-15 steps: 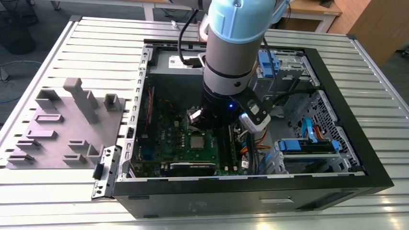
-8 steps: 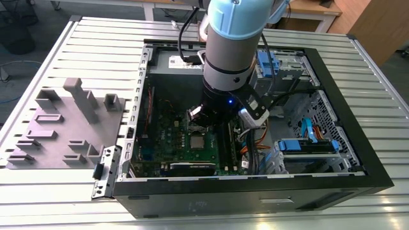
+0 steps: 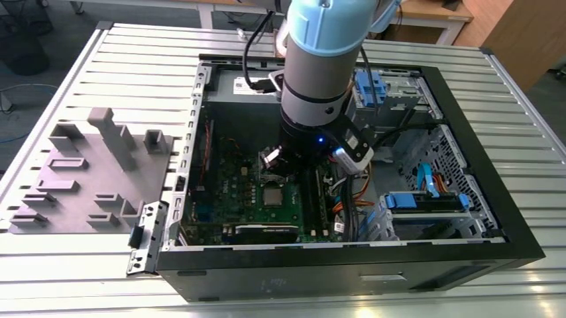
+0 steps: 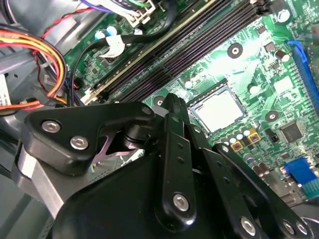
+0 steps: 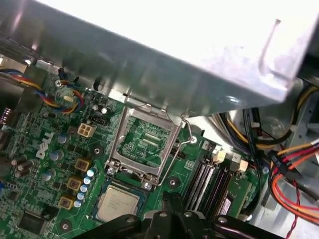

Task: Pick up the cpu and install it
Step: 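Close the cpu cover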

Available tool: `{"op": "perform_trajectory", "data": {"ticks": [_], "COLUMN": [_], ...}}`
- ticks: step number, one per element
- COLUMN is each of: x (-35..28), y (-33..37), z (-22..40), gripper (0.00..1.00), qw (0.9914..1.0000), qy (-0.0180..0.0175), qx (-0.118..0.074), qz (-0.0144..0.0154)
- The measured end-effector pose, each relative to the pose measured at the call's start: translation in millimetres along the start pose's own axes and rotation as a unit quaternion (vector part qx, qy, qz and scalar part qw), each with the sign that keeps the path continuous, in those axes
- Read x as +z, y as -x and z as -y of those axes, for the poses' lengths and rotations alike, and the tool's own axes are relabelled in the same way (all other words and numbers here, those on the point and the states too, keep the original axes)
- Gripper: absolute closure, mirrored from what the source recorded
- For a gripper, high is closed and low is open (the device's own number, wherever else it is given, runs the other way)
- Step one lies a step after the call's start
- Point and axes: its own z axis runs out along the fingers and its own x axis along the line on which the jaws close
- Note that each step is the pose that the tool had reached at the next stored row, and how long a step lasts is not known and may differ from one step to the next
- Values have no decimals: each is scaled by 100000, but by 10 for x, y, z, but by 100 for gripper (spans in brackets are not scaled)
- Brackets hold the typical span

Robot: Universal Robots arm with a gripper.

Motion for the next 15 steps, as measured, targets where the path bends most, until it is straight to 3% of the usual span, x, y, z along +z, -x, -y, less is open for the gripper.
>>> {"op": "perform_trajectory", "data": {"ticks": [3,11,15], "x": [2,15,35], "y": [11,64,66], "z": [-17,-135,-141], "gripper": [89,89,89], "qw": [99999,99994,99948], "qy": [46,57,63], "qx": [-478,-1062,-3215], "qz": [10,-2,53]}}
